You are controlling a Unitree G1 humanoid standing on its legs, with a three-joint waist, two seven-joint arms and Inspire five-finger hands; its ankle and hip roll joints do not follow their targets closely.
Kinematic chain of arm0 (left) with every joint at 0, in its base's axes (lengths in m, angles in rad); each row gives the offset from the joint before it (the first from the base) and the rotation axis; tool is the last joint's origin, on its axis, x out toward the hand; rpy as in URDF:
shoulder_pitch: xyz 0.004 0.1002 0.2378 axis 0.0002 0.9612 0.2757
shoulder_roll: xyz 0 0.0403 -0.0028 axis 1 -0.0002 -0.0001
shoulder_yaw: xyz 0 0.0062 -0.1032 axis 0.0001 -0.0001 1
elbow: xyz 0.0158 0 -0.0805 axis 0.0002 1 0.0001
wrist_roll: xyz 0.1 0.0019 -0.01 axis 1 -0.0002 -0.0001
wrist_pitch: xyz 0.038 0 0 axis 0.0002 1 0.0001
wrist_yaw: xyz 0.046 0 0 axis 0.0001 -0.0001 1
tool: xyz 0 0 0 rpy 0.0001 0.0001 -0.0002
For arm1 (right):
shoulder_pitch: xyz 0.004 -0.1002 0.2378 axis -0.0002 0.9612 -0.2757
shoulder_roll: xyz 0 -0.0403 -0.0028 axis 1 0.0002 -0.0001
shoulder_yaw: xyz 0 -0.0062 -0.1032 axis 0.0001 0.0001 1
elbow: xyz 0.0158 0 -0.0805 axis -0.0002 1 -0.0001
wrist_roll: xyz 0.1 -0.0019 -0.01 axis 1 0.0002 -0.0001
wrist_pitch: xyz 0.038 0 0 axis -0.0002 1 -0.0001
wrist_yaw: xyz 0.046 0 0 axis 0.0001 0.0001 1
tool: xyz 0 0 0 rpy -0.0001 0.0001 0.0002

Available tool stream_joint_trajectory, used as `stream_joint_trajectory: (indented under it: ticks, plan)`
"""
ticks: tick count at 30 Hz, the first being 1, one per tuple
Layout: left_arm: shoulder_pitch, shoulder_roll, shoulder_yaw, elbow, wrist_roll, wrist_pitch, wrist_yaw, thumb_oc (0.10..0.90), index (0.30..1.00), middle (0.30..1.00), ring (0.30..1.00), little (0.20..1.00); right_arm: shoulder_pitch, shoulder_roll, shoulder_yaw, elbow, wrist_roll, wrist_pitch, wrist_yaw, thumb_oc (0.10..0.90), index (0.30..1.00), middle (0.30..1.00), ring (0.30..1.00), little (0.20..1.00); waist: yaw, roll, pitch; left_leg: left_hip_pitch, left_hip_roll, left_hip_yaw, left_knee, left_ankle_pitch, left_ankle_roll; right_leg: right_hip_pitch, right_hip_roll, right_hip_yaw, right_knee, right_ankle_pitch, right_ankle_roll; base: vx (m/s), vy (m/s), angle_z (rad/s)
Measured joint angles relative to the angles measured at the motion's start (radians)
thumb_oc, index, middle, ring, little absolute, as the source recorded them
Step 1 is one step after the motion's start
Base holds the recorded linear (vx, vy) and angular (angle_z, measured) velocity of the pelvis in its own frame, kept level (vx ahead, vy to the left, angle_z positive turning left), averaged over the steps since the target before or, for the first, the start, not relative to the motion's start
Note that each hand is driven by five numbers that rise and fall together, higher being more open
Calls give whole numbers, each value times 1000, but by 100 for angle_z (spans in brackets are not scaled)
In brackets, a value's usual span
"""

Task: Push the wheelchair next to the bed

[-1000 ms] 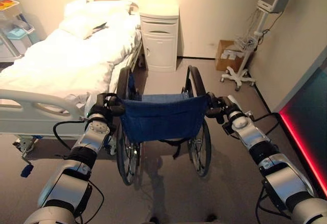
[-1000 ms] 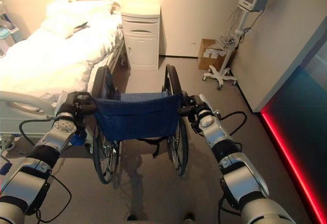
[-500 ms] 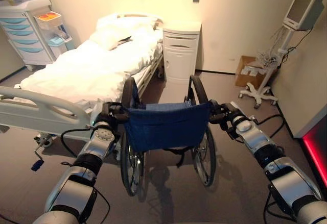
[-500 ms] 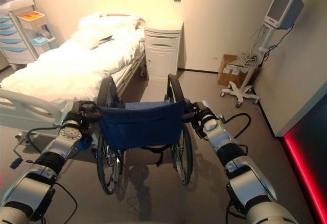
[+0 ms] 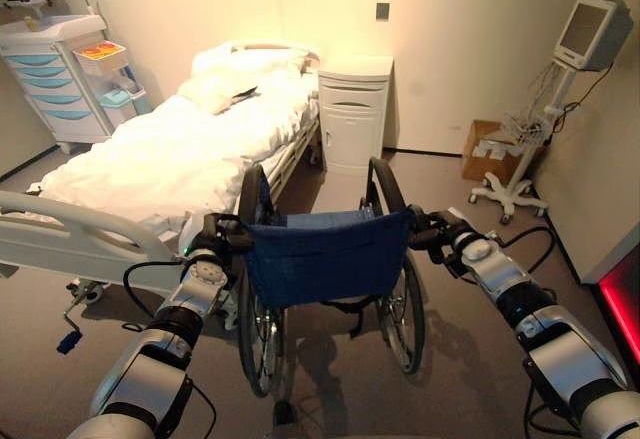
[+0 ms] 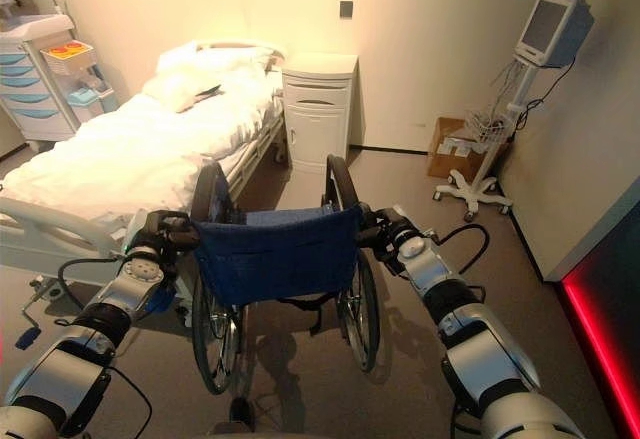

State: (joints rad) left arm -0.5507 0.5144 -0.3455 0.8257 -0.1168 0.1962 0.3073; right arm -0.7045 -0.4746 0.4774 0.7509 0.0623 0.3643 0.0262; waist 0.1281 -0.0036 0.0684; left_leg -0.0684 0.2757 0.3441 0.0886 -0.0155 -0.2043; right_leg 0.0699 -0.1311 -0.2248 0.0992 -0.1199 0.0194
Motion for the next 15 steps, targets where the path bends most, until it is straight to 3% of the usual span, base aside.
stream_joint_trajectory:
  ticks: [1,2,3,4,5,6,7,8,10,11,12,15]
  plan:
    - [1,-9,4,-4,-8,0,-1,400,300,300,300,300,-1,-14,-2,-11,-13,1,2,400,300,300,300,300,0,16,-2,38,-10,12,15,-7,-4,1,-11,0,-15,0,2,356,351,-44]
    - [3,-20,14,-12,-14,0,-1,400,300,300,300,300,-4,-35,-6,-22,-13,-2,9,400,300,300,300,300,-3,51,-2,91,-23,22,2,-56,8,7,-15,-24,-34,10,21,305,347,-53]
    - [-12,-26,26,-13,-15,-7,-3,400,300,300,300,300,-2,-38,-32,-30,-17,-12,7,400,300,300,300,300,0,62,7,117,-44,27,-54,-7,61,4,-34,-53,18,25,50,300,357,-47]
    - [-24,-16,29,-23,-14,-8,-3,400,300,300,300,300,-4,-30,-42,-27,-17,-17,6,400,300,300,300,300,2,48,22,130,-60,26,-65,-5,64,-15,-46,-82,105,15,63,386,408,-46]
    - [-33,17,25,-34,-14,-5,-15,400,300,300,300,300,-1,-14,-45,-29,-16,-19,6,400,300,300,300,300,1,2,24,146,-108,21,-89,-1,71,-22,-69,-105,154,-19,90,348,386,-45]
    - [-30,35,30,-42,-14,-9,-21,400,300,300,300,300,8,-1,-59,-39,-16,-21,6,400,300,300,300,300,-1,-39,17,150,-148,16,-88,12,89,-6,-92,-113,113,-38,142,283,314,-30]
    - [-33,37,30,-42,-13,-8,-22,400,300,300,300,300,20,4,-72,-46,-16,-23,6,400,300,300,300,300,-8,-45,17,145,-155,10,-76,24,108,3,-90,-108,93,-36,152,303,304,-18]
    - [-39,47,27,-37,-14,-7,-23,400,300,300,300,300,31,19,-87,-47,-16,-37,5,400,300,300,300,300,-27,-47,10,138,-174,-7,-61,31,164,20,-97,-97,66,-19,174,232,279,-6]
    - [-44,52,26,-32,-14,-7,-27,400,300,300,300,300,41,33,-91,-48,-16,-40,1,400,300,300,300,300,-51,-64,1,139,-198,-5,-65,18,184,29,-122,-97,51,2,194,167,236,-7]
    - [-58,58,28,-30,-14,-7,-27,400,300,300,300,300,40,46,-108,-49,-16,-45,-3,400,300,300,300,300,-54,-73,3,143,-206,4,-61,18,195,20,-131,-124,69,13,187,208,271,-16]
    - [-80,65,28,-15,-15,-8,-27,400,300,300,300,300,36,51,-114,-48,-16,-45,-7,400,300,300,300,300,-54,-72,0,146,-208,18,-61,13,201,-6,-129,-141,100,41,166,208,271,-21]
    - [-106,52,25,13,-16,-7,-23,400,300,300,300,300,24,38,-115,-54,-17,-45,-14,400,300,300,300,300,-79,-33,5,152,-204,20,-90,5,223,-90,-128,-133,250,78,174,225,210,-8]
